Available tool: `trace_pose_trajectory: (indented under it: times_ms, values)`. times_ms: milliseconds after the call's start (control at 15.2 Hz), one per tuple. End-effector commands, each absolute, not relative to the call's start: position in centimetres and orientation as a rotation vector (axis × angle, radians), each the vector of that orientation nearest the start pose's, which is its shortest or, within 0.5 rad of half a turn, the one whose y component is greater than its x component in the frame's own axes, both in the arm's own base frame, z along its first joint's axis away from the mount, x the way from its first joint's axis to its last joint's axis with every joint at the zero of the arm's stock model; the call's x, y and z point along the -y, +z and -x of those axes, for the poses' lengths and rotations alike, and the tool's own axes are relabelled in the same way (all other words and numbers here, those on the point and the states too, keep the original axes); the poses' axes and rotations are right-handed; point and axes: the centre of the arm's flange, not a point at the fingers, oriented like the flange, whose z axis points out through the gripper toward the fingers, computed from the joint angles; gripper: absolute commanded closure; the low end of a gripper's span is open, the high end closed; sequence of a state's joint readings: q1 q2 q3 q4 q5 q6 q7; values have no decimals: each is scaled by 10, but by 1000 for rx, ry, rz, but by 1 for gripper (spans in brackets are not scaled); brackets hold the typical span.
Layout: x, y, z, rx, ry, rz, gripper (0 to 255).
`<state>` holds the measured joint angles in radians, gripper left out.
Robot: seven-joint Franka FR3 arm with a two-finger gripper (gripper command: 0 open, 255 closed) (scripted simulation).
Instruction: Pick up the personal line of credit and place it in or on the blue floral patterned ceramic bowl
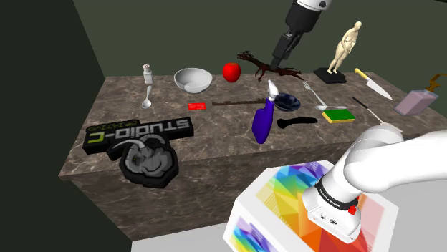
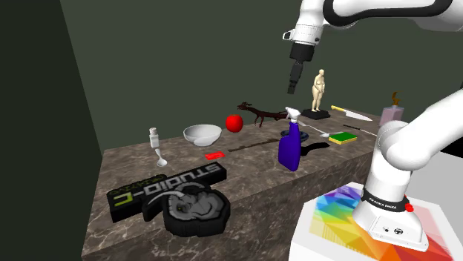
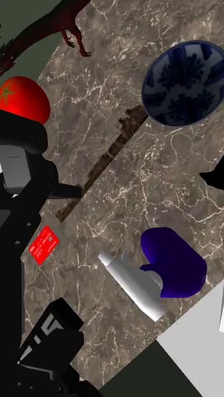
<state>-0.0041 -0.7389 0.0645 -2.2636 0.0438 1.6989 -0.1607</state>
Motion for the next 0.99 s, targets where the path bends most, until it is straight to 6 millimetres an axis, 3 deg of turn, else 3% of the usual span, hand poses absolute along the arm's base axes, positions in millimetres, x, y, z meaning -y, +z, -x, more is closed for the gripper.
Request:
trace_pose_trajectory:
  times_ms: [0, 462, 924]
  values:
    - [-32, 631, -332, 323, -272, 3123, 0]
    - [-16, 561, -385, 568, -386, 3009, 0]
    - [-14, 493, -444, 799, -492, 2873, 0]
